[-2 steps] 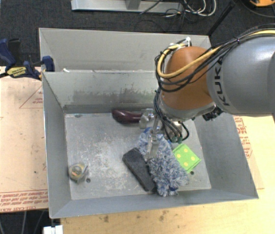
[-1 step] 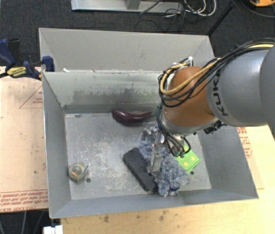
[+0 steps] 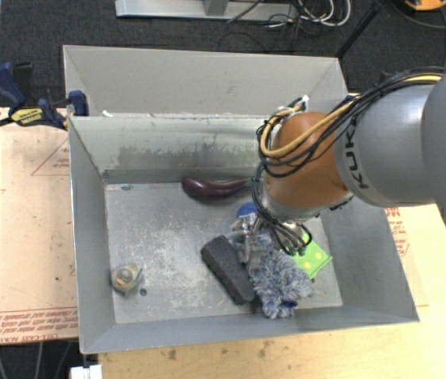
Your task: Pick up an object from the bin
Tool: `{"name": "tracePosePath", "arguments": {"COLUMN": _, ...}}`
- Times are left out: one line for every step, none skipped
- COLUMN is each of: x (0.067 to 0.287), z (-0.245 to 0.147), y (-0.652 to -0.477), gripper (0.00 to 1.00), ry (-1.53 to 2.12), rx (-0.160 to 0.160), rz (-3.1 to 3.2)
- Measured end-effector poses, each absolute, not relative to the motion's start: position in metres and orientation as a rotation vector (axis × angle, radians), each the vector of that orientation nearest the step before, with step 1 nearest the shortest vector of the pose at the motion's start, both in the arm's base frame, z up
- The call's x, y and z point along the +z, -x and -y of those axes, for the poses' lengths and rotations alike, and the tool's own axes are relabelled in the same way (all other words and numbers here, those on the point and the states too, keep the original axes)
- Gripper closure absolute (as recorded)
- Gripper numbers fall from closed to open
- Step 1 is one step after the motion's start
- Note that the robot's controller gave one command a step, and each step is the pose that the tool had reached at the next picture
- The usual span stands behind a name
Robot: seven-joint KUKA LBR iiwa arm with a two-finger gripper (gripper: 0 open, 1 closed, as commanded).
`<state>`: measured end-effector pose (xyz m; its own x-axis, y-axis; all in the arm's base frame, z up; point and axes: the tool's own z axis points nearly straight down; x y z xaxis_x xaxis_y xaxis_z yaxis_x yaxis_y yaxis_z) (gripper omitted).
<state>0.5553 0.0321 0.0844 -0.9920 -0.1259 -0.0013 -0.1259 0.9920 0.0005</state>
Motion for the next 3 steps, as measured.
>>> {"name": "tracePosePath", "arguments": {"x": 0.084, "z": -0.032, "y": -0.555, "gripper": 1.00, "ry": 0.198, "rx": 0.001, "rz": -3.134}}
{"name": "tracePosePath", "arguments": {"x": 0.129, "z": -0.028, "y": -0.554, "gripper": 1.00, "ry": 0.219, "rx": 0.003, "rz": -3.140}}
{"name": "tracePosePath", "arguments": {"x": 0.290, "z": -0.047, "y": -0.563, "gripper": 1.00, "ry": 0.260, "rx": 0.001, "rz": -3.126}}
